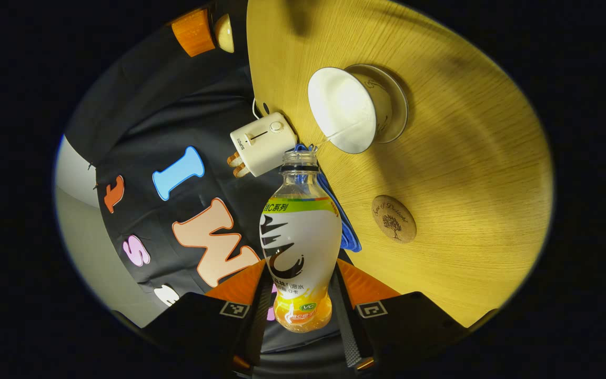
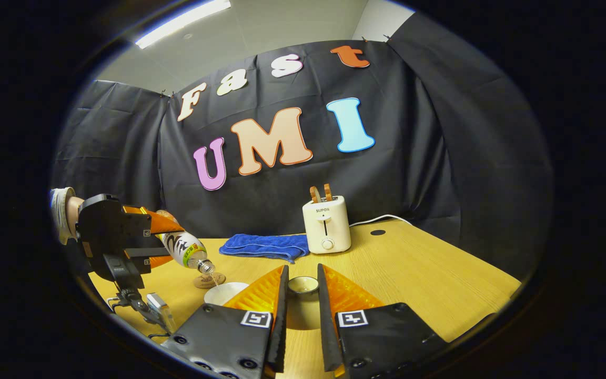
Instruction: Open the teacup lid with one hand, grasp the water bottle and pour water into the teacup with the other hand; after pouring, place the water bottle on the coaster and then close the teacup lid.
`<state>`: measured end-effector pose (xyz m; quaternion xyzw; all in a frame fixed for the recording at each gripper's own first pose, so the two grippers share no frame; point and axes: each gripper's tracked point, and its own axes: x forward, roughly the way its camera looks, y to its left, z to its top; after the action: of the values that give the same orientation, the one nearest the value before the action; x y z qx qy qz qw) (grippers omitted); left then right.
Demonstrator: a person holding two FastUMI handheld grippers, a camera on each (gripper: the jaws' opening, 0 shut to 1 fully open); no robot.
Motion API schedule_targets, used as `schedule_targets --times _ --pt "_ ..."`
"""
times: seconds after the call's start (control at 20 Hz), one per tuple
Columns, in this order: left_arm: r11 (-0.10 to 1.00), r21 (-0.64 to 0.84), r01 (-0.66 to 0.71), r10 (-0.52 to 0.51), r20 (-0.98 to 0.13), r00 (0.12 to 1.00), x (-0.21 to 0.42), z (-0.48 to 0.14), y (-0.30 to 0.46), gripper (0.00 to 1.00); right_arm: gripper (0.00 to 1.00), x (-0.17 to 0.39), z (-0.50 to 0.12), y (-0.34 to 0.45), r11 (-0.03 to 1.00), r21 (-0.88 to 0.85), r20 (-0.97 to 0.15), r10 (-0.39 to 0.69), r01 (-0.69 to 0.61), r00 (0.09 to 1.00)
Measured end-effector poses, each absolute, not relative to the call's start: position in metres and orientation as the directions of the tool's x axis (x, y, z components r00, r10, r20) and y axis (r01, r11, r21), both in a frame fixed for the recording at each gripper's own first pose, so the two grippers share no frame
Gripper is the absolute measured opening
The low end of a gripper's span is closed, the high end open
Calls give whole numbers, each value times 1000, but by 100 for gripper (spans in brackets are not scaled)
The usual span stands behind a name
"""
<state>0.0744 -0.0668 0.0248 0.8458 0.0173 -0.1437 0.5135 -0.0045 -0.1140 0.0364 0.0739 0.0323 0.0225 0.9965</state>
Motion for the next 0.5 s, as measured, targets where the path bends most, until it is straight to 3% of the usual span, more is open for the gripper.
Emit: schedule_targets --times 0.5 --pt "-411 877 250 -131 -329 935 73 -9 -74 58 29 -5 36 -114 988 147 -65 50 -40 997"
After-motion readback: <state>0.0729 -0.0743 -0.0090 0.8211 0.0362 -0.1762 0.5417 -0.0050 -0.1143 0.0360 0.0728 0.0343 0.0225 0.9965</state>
